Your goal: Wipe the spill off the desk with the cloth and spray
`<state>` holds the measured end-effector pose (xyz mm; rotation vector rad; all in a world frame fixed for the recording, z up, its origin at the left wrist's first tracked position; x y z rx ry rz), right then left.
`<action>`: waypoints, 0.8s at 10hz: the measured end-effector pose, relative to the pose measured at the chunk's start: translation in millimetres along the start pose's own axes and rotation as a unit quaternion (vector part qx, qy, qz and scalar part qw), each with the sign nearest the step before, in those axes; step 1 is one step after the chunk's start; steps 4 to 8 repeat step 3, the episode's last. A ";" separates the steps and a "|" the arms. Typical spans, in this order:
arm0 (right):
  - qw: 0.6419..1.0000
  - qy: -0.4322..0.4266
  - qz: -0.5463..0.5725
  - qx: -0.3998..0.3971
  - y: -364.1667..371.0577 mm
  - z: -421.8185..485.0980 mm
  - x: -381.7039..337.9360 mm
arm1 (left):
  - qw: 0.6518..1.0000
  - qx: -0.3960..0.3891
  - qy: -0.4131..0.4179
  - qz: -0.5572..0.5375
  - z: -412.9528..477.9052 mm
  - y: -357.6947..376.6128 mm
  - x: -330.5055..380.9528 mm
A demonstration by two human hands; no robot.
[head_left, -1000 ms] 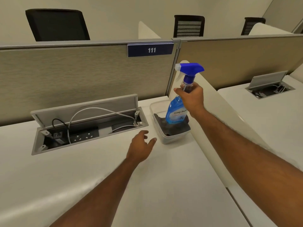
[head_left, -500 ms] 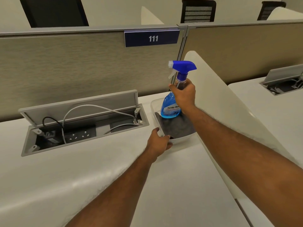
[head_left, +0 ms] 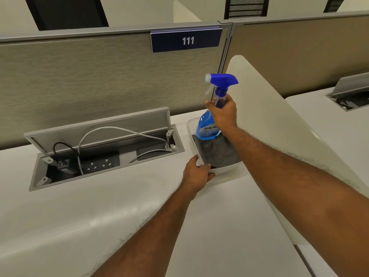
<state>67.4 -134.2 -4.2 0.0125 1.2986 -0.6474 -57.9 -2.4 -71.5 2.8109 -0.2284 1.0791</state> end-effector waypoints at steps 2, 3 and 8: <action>0.995 0.050 -0.016 -0.082 -11.6 9.9 -4.3 | 1.000 -0.003 -0.003 0.011 -6.3 -0.6 1.8; 0.991 0.086 -0.054 -0.086 -21.1 0.9 -4.4 | 0.998 0.026 0.005 0.049 -23.5 -10.3 4.9; 0.991 0.086 -0.054 -0.086 -21.1 0.9 -4.4 | 0.998 0.026 0.005 0.049 -23.5 -10.3 4.9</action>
Point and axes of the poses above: each hand's wrist, its own z-axis towards the middle knuckle, its own y-axis out of the palm, x = y × z, the point moved 1 cm from there along z, towards the middle knuckle, and after that the axes turned 10 degrees about -y, right-handed, at the moved point
